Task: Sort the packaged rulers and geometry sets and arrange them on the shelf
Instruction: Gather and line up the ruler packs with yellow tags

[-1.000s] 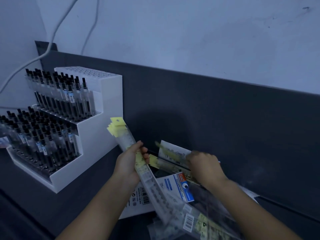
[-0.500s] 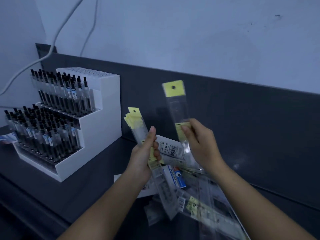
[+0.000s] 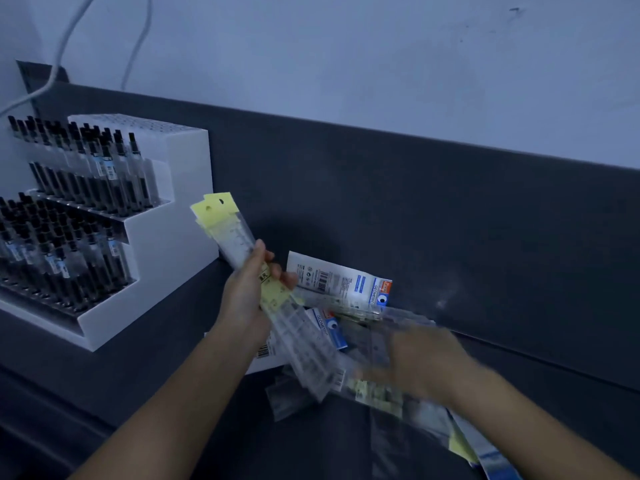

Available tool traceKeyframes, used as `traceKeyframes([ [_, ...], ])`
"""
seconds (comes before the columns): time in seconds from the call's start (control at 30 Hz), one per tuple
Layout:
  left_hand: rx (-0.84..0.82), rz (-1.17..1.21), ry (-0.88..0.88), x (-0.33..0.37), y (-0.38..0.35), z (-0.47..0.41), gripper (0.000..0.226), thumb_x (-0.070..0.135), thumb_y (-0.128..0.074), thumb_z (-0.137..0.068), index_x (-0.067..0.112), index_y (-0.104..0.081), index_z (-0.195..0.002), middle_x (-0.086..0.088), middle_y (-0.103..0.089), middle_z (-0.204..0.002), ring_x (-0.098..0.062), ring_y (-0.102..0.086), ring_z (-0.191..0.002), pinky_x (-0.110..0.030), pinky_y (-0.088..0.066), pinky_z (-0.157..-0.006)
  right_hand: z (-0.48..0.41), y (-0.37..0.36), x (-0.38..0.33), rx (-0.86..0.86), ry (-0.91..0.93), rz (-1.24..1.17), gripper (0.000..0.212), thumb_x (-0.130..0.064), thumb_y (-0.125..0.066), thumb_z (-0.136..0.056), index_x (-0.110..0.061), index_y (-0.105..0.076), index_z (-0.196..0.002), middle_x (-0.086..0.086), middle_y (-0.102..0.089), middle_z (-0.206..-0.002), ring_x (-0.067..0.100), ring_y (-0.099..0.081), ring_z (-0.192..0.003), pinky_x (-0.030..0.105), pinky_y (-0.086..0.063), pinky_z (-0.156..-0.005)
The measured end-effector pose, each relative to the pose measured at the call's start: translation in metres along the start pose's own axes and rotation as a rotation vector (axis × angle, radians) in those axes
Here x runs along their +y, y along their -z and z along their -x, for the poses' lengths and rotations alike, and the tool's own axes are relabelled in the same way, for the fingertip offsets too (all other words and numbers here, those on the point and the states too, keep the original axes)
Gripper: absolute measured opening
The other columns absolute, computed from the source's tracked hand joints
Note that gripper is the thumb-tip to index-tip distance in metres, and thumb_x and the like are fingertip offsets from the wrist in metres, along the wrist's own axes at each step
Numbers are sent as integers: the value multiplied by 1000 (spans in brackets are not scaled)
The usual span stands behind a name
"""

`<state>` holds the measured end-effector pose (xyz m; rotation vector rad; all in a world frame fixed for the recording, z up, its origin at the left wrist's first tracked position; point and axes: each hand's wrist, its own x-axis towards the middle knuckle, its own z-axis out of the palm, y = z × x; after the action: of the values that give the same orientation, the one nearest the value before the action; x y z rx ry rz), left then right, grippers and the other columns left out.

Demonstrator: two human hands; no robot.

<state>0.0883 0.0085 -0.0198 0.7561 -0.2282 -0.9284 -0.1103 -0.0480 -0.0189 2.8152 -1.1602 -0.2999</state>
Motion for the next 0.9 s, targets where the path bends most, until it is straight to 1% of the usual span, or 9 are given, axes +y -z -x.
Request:
traceKeyframes([
  [0.07, 3, -4, 35, -2, 1, -2, 30, 33, -54, -93, 15, -50, -70, 2, -43, -48, -10, -43, -40, -22, -45, -48, 8, -14, -6, -149, -71, -14, 59, -71, -40, -81, -19, -58, -101, 5, -60, -118, 25, -57, -109, 30, -38, -78],
  [0.2, 46, -65, 58, -7, 2, -4, 29, 32, -54, -94, 15, -51, -70, 3, -46, -49, -9, -40, -37, -19, -36, -40, 15, -9, 7, -161, -165, -79, 38, -45, -51, -81, -17, -59, -106, 3, -62, -116, 23, -59, -108, 25, -37, -73],
  [0.33, 55, -68, 93, -10, 2, -4, 29, 32, -55, -93, 15, -52, -69, 3, -47, -49, -9, -41, -37, -17, -37, -39, 18, -3, 41, 103, -215, -29, 8, -24, -49, -86, -20, -56, -86, 3, -53, -84, 27, -59, -91, 26, -34, -67],
  [0.4, 50, -65, 118, -13, 2, -3, 29, 31, -56, -92, 14, -52, -69, 3, -47, -49, -9, -41, -37, -17, -37, -38, 15, -7, 53, 349, -197, 121, 23, -16, -72, -69, -18, -49, -68, 0, -47, -65, 27, -60, -68, 26, -34, -55],
  [0.5, 29, -74, 151, -19, 0, 0, 28, 31, -55, -92, 14, -52, -70, 3, -46, -49, -9, -41, -38, -16, -38, -39, 13, -21, 59, 452, -134, 138, 50, -19, -91, -24, -17, -61, -63, 1, -55, -60, 23, -57, -50, 28, -40, -42],
  [0.57, 16, -78, 178, -21, -1, 2, 28, 31, -55, -92, 14, -53, -70, 3, -46, -49, -9, -41, -38, -16, -38, -39, 19, -34, 50, 393, 18, 21, 45, -39, -85, -44, -17, -63, -77, 0, -58, -73, 22, -60, -64, 29, -46, -54],
  [0.63, 7, -84, 201, -24, -2, 3, 28, 31, -55, -93, 14, -52, -70, 3, -46, -49, -9, -41, -38, -16, -38, -39, 25, -43, 38, 302, 153, -132, 44, -57, -61, -69, -19, -59, -92, -2, -56, -94, 18, -56, -89, 27, -37, -71],
  [0.7, 2, -90, 216, -26, -1, 3, 28, 30, -54, -93, 14, -52, -70, 3, -47, -48, -9, -41, -38, -16, -39, -39, 27, -47, 31, 218, 197, -195, 48, -62, -56, -75, -20, -56, -97, -5, -52, -101, 15, -47, -97, 24, -27, -73],
  [0.9, -8, -101, 234, -28, -1, 7, 29, 30, -54, -93, 14, -52, -69, 2, -47, -49, -10, -41, -39, -17, -40, -39, 22, -30, 45, 87, 44, -678, 30, -28, -72, -78, -22, -50, -60, -12, -44, -53, 1, -39, -51, 21, -30, -52],
])
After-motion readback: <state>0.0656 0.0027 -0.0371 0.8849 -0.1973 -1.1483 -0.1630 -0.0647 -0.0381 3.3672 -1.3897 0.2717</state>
